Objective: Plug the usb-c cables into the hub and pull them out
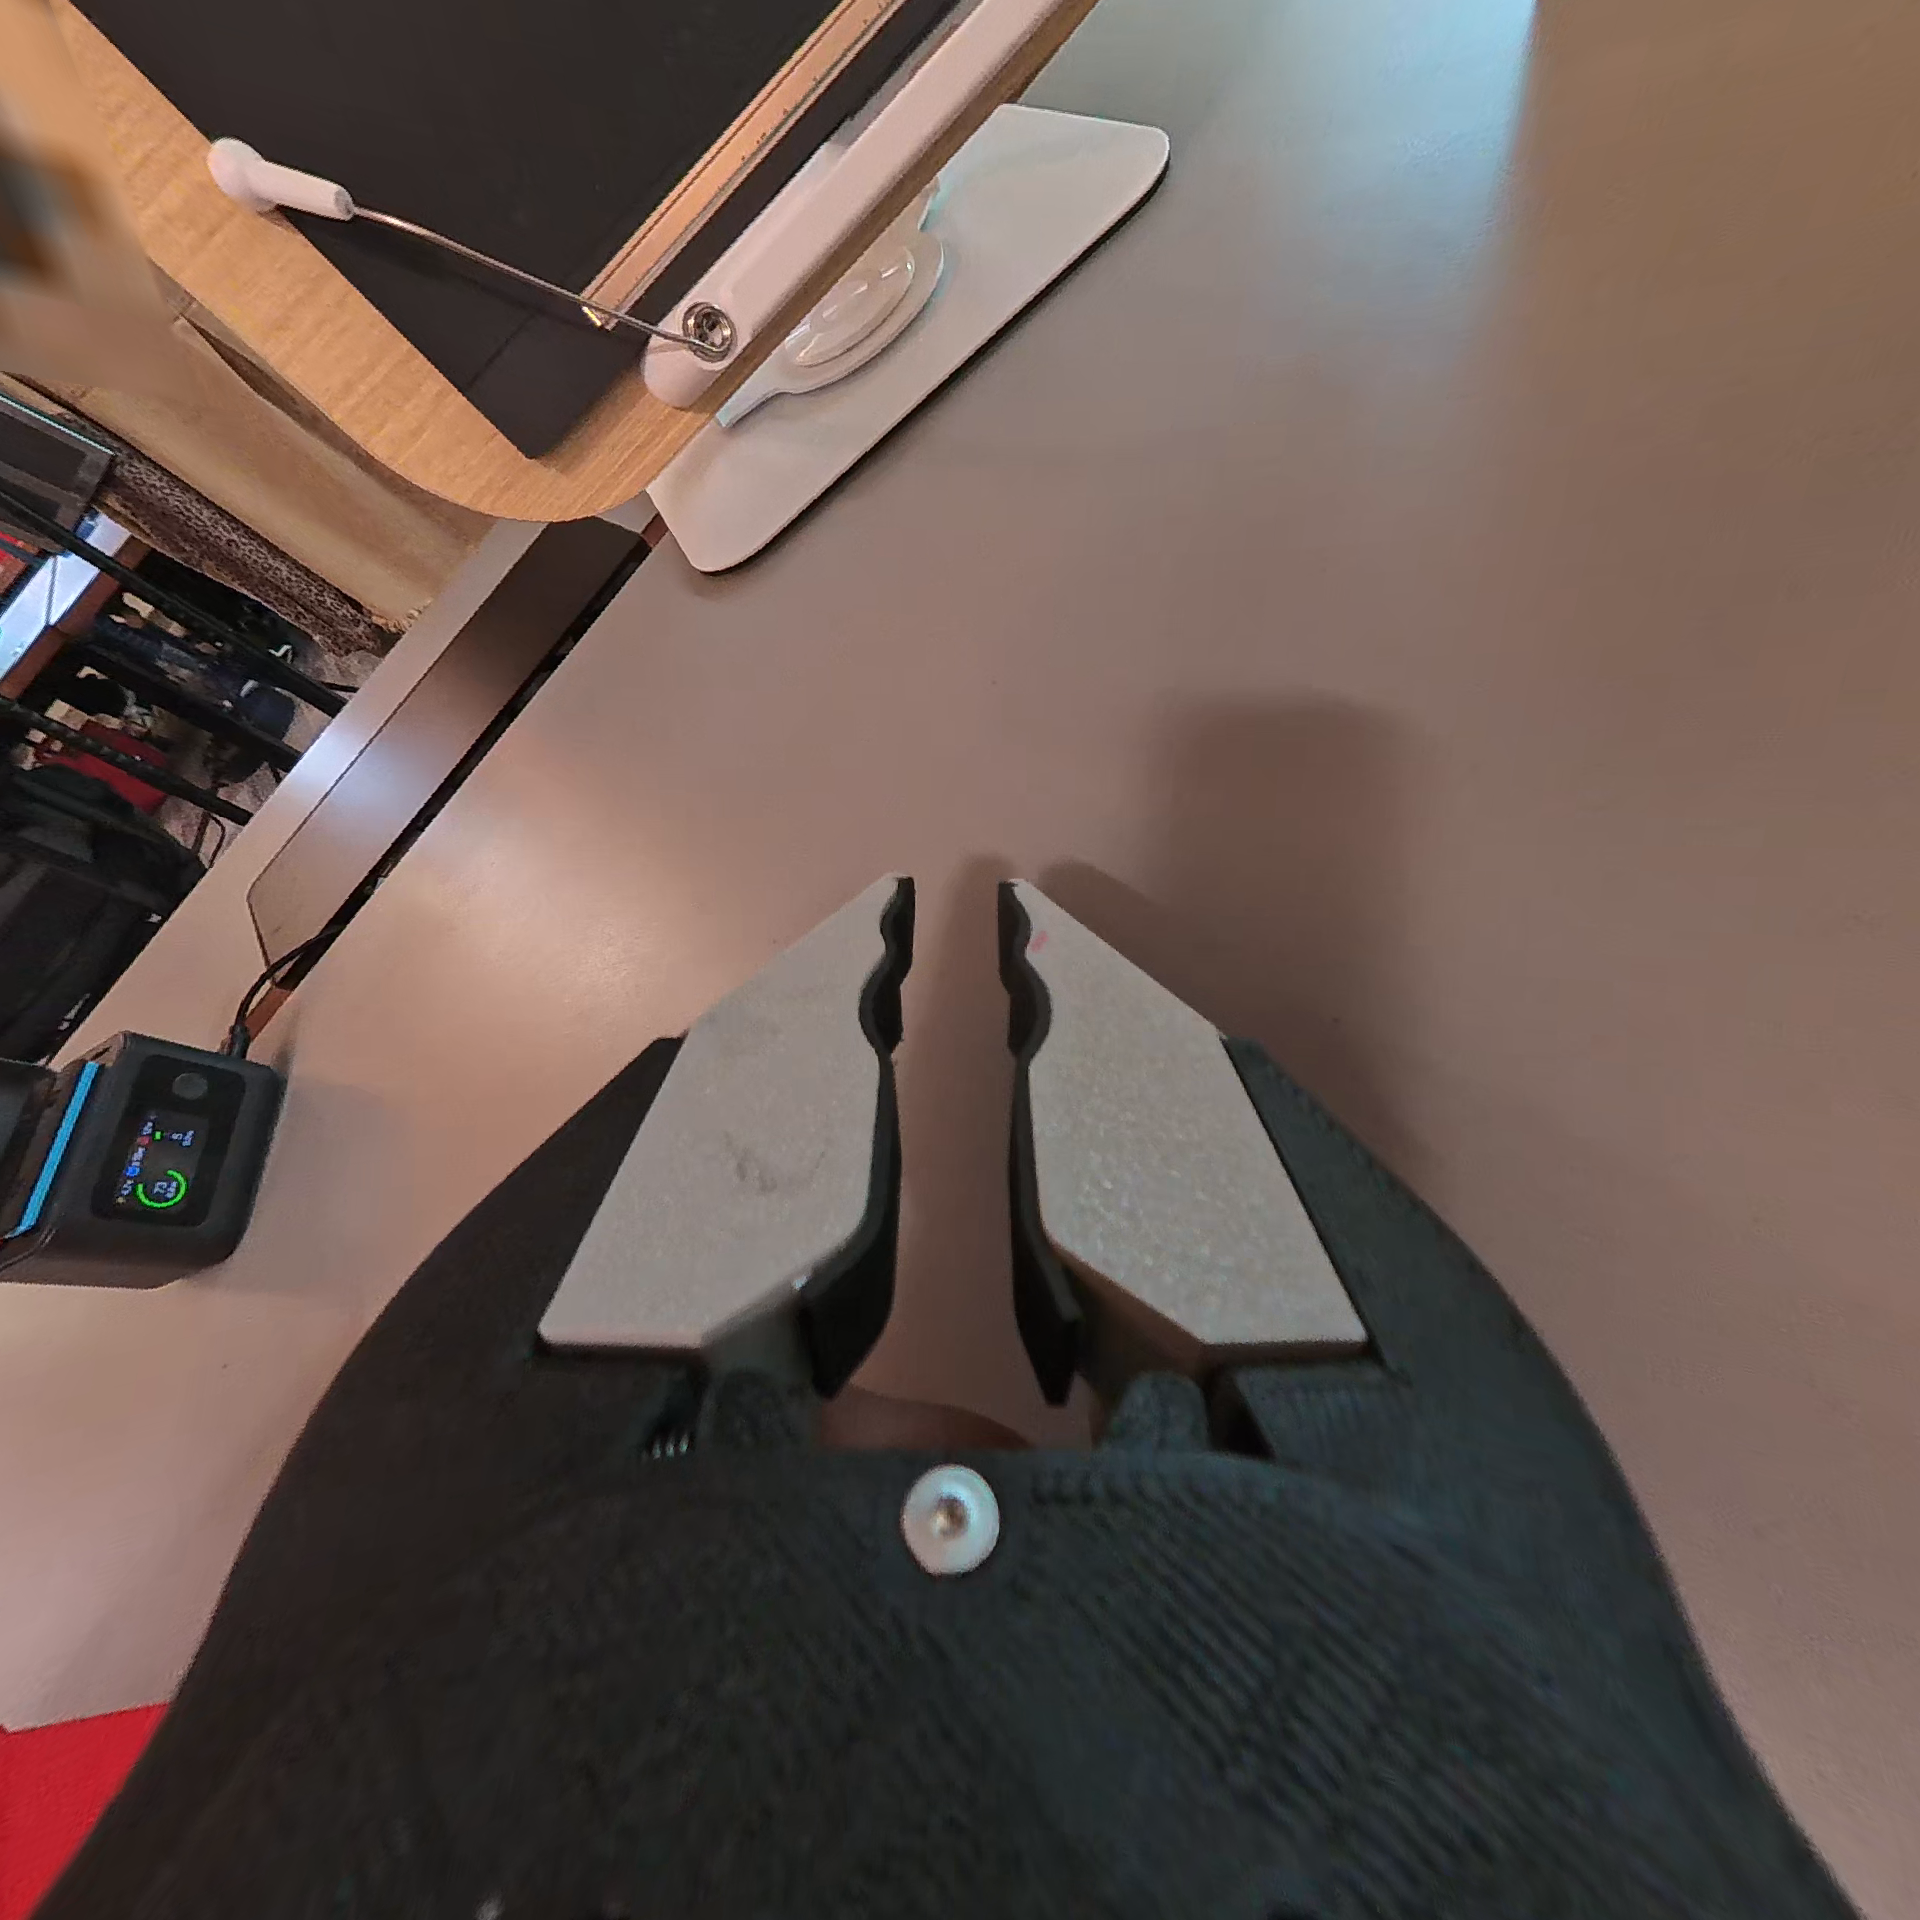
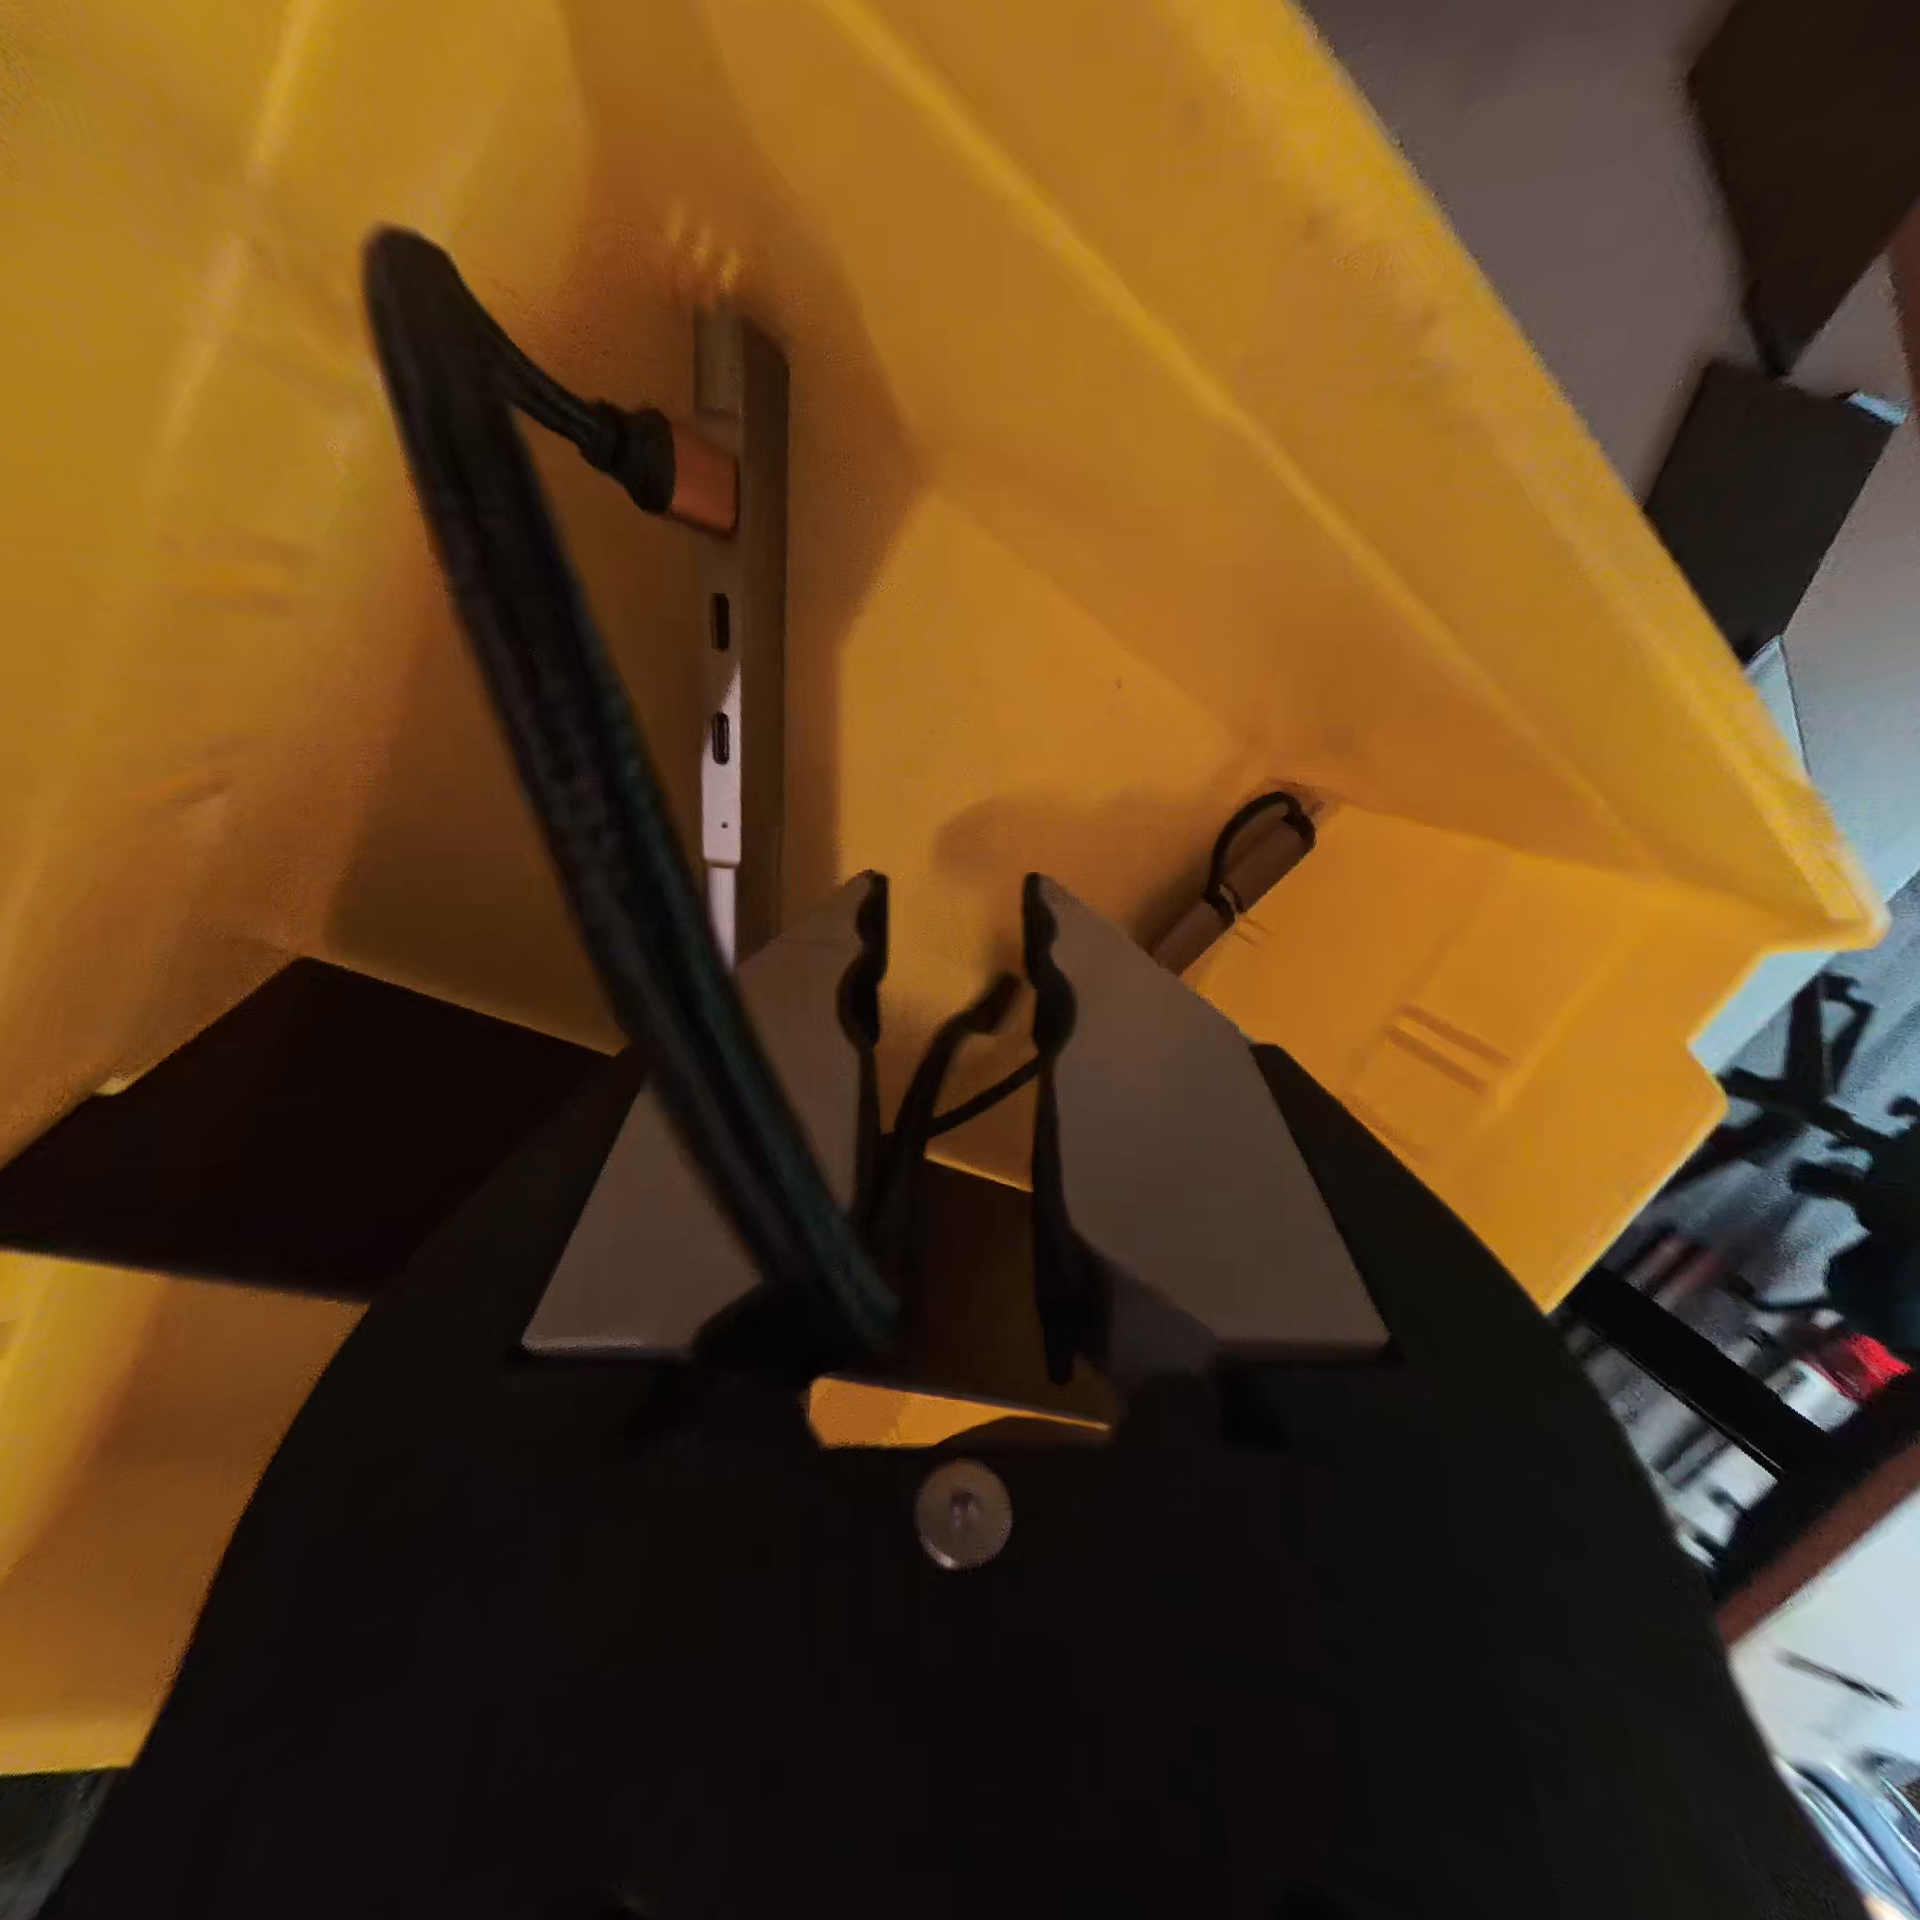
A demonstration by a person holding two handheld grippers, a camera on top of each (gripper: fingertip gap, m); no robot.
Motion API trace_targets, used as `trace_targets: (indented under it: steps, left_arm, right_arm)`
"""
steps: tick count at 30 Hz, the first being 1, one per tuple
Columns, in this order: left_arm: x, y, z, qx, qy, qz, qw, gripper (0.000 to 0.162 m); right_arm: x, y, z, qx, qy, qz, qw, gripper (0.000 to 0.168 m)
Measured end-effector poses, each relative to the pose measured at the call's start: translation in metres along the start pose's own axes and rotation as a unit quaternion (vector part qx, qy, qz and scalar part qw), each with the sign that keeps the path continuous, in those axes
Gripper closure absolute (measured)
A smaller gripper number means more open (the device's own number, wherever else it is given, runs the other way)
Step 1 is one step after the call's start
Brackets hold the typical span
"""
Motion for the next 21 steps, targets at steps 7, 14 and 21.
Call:
trace_targets:
  steps: [7, 14, 21]
  left_arm:
    - [-0.001, -0.004, -0.001, 0.0, 0.0, -0.014, 1.0, 0.149]
    - [-0.002, 0.0, 0.001, -0.003, -0.01, -0.002, 1.0, 0.148]
    - [-0.003, -0.002, 0.001, 0.005, -0.013, -0.003, 1.0, 0.148]
  right_arm:
    - [-0.007, -0.003, -0.05, 0.032, 0.039, 0.0, 0.999, 0.118]
    - [-0.023, 0.001, -0.132, 0.053, 0.216, 0.096, 0.97, 0.104]
    - [0.064, -0.081, -0.217, 0.047, 0.444, 0.086, 0.891, 0.11]
Point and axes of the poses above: each gripper's, where its closed fingertips meet, z out along the fingers, x out of its top, y = z × x across the jaws, the point moved 3 cm from there along -z, back along the fingers, and after that the axes turned 12 degrees about -z, right-handed, at the moved point
